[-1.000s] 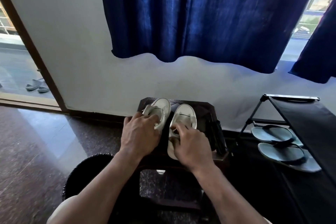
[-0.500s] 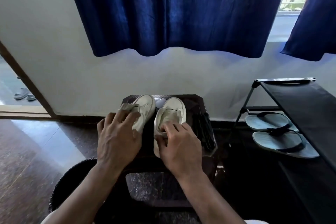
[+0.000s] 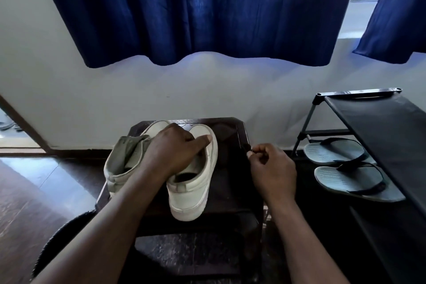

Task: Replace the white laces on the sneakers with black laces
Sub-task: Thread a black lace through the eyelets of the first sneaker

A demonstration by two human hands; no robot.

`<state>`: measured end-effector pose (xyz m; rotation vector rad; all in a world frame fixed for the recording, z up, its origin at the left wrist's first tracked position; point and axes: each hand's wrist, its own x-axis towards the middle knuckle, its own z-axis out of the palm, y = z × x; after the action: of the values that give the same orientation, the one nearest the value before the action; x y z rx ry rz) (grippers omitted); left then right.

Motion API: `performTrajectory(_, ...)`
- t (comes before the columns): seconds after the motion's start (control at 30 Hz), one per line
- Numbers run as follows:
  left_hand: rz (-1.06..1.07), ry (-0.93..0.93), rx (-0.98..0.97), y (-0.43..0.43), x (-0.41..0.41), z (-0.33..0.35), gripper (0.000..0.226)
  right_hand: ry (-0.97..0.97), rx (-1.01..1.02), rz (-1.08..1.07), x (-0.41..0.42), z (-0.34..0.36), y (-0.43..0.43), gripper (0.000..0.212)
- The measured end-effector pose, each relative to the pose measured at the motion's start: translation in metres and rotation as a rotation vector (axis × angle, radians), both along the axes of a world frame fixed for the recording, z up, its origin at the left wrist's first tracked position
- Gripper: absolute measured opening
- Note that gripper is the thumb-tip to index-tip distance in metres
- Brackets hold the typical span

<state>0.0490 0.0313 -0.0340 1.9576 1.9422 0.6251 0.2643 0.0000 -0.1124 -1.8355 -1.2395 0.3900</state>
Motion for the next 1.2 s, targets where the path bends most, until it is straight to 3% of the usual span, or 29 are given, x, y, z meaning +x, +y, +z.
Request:
performTrajectory(0.1,0.02,-0.147,-0.169,0.009,0.002,-0.001,0.059,-0.014,-0.092,0.078,-0.002,-0.004,0.005,0.022)
performTrajectory(0.2,-0.002,-0.237,-0.205,0.012,0.001,-0.005,0.04,-0.037,-0.093,0.07,-0.006,-0.003,0.008,0.013)
performTrajectory(0.27,-0.031,-0.306,-0.21,0.013,-0.002,-0.007,0.044,-0.072,-0.079,0.057,-0.009,-0.002,0.009,0.003)
performTrajectory(0.33,-0.02,-0.392,-0.231,0.013,-0.005,-0.008,0.05,-0.079,-0.063,0.04,-0.012,-0.002,0.011,0.006)
performTrajectory(0.47,-0.026,-0.454,-0.313,0.01,-0.009,-0.009,0.039,-0.044,0.044,0.081,-0.019,0.005,0.014,0.012)
performTrajectory(0.53,-0.048,-0.489,-0.322,0.006,-0.013,-0.01,0.046,0.116,0.149,0.105,-0.021,0.012,0.014,0.018)
performTrajectory(0.6,-0.042,-0.522,-0.321,0.003,-0.014,-0.009,0.051,0.42,0.244,0.132,-0.024,0.021,0.015,0.015)
performTrajectory(0.73,-0.025,-0.49,-0.232,0.001,-0.01,-0.012,0.022,1.161,0.356,0.196,-0.02,0.042,0.014,0.017)
performTrajectory(0.8,-0.017,-0.399,-0.176,-0.001,-0.007,-0.014,0.025,1.372,0.409,0.256,-0.007,0.053,0.012,0.012)
performTrajectory(0.87,-0.02,-0.303,-0.138,-0.002,-0.003,-0.014,0.027,1.464,0.502,0.323,0.013,0.061,0.009,0.006)
performTrajectory(1.03,-0.018,-0.304,-0.158,-0.002,-0.003,-0.014,0.025,1.404,0.653,0.332,0.068,0.061,0.0,0.014)
performTrajectory(1.2,-0.002,-0.341,-0.177,-0.002,-0.003,-0.01,0.021,1.355,0.564,0.279,0.058,0.051,0.004,0.015)
